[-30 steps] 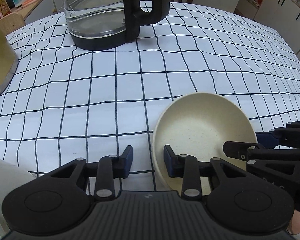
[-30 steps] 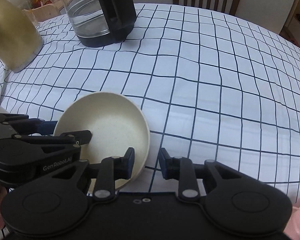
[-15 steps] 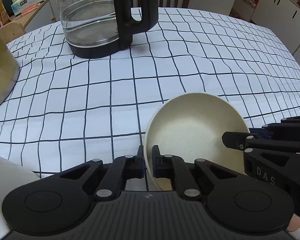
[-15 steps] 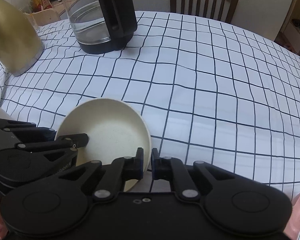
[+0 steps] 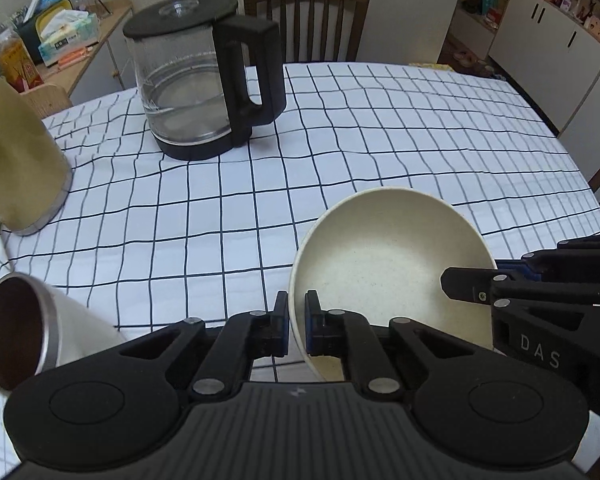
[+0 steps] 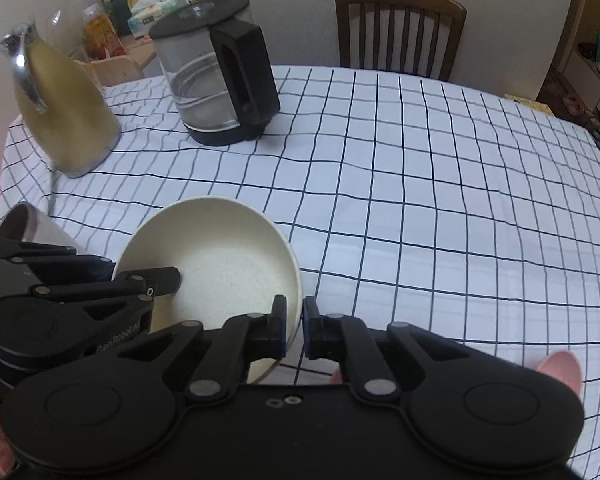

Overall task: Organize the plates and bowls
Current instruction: 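Lift the cream bowl with both grippers and lower it into the small pan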

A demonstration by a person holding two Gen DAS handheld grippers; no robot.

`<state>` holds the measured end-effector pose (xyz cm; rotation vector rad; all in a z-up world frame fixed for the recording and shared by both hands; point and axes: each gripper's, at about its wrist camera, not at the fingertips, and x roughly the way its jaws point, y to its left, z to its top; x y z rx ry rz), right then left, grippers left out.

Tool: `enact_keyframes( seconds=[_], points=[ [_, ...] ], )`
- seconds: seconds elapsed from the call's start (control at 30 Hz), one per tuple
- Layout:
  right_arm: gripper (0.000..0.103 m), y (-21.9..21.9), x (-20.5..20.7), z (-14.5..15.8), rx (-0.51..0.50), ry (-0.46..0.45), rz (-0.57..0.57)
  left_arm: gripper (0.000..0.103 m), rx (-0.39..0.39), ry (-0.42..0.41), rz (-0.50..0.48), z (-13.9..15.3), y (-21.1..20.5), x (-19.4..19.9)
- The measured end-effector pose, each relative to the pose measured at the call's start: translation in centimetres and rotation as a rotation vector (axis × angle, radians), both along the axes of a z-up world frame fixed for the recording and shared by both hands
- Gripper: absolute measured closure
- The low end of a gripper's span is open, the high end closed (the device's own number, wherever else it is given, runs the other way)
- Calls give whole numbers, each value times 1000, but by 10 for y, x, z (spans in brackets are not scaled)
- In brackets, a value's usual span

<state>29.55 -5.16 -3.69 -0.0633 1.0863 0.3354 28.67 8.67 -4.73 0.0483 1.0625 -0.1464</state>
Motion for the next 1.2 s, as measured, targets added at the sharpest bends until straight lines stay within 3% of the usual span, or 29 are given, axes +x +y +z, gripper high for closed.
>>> enact_keyframes(
  seconds=[0.33, 0.5, 1.2],
  points=[
    [93, -17, -54, 43, 15, -46, 64, 97, 28, -35, 12, 38, -20, -64],
    [93, -25, -83, 56, 23, -54, 101, 97, 34, -28, 25, 43, -26, -93],
    [92, -23, -159, 8, -14, 59, 237, 97, 80, 48, 80, -10, -36, -173]
  ],
)
